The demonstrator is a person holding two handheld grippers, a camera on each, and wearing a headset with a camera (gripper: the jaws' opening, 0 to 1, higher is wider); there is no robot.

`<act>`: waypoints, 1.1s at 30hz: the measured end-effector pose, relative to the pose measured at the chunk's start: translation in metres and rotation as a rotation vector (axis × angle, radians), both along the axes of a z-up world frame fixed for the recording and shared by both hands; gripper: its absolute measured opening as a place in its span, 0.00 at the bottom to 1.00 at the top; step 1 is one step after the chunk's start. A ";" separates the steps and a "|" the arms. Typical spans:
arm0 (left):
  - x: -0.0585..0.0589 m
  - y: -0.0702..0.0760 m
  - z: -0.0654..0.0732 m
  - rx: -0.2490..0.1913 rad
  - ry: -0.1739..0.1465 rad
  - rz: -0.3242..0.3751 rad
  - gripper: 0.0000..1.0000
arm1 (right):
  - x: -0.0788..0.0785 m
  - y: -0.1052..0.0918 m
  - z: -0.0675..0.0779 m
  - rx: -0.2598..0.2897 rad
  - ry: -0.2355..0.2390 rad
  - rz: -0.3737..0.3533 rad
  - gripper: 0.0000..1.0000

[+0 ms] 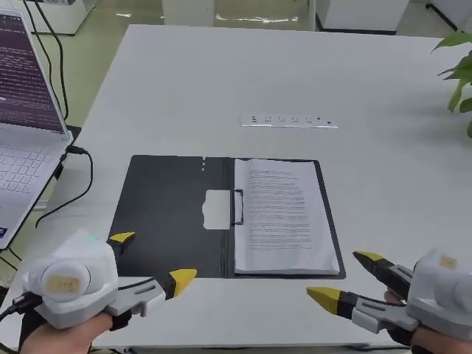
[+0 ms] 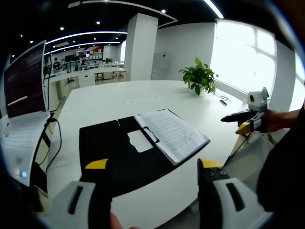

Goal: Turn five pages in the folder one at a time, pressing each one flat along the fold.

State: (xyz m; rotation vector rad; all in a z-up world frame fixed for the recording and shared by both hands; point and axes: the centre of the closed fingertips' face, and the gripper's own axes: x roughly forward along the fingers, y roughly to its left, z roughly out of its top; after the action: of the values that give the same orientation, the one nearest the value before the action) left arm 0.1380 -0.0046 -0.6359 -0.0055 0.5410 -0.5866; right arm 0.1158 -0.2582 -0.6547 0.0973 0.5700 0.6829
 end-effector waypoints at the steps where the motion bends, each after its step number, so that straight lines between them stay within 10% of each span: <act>1: 0.000 0.000 0.000 -0.001 0.000 -0.001 0.74 | 0.000 0.000 0.000 -0.002 0.000 0.000 0.80; 33: 0.006 -0.017 -0.003 0.022 0.025 -0.103 0.73 | 0.000 0.001 0.005 -0.002 -0.001 -0.041 0.80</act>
State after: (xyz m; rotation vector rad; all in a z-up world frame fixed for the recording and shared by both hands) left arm 0.1440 -0.0215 -0.6392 0.0361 0.5740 -0.6822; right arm 0.1156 -0.2576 -0.6499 0.1066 0.5667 0.6420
